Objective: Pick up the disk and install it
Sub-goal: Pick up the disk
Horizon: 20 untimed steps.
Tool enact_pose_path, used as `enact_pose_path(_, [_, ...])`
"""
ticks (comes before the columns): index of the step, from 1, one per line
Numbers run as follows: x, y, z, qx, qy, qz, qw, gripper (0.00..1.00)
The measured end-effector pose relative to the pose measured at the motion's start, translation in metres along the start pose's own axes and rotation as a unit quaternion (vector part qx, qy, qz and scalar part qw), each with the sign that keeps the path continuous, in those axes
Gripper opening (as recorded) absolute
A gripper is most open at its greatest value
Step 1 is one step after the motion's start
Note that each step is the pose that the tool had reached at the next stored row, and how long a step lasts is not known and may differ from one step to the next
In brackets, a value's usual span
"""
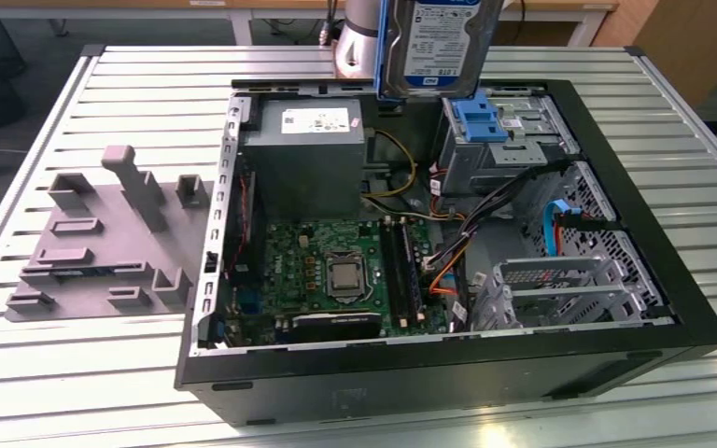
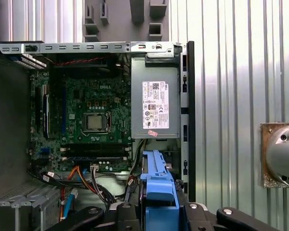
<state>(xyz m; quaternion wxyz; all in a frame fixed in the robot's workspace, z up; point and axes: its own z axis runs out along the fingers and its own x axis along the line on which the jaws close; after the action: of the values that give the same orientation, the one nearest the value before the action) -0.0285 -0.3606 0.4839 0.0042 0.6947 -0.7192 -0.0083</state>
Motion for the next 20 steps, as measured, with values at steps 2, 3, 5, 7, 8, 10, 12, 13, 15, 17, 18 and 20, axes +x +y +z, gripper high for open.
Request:
enact_pose_path(2, [0.0000,0.0000,0.0000,0.0000,0.0000,0.000,1.0000,0.36])
enact_pose_path(3, [0.0000,-0.0001,0.0000,0.0000,0.0000,0.000,1.0000,0.36])
enact_pose_path(5, [0.0000,-0.0004,0.0000,0.0000,0.0000,0.000,1.0000,0.36])
enact_pose_path(7, [0.0000,-0.0007,0.0000,0.0000,0.0000,0.000,1.0000,0.36])
enact_pose_path(8, [0.0000,-0.0007,0.0000,0.0000,0.0000,0.000,1.0000,0.36])
enact_pose_path(10, [0.0000,-0.0008,0.0000,0.0000,0.0000,0.000,1.0000,0.36])
enact_pose_path(12, [0.0000,-0.0008,0.0000,0.0000,0.0000,0.000,1.0000,0.36])
enact_pose_path(13, [0.0000,-0.0008,0.0000,0.0000,0.0000,0.000,1.0000,0.36])
enact_pose_path(15, [0.0000,-0.0008,0.0000,0.0000,0.0000,0.000,1.0000,0.36])
enact_pose_path(17, [0.0000,-0.0009,0.0000,0.0000,0.0000,0.000,1.0000,0.36])
enact_pose_path(18, [0.0000,-0.0009,0.0000,0.0000,0.0000,0.000,1.0000,0.36])
enact_pose_path(20, [0.0000,-0.0009,0.0000,0.0000,0.0000,0.000,1.0000,0.36])
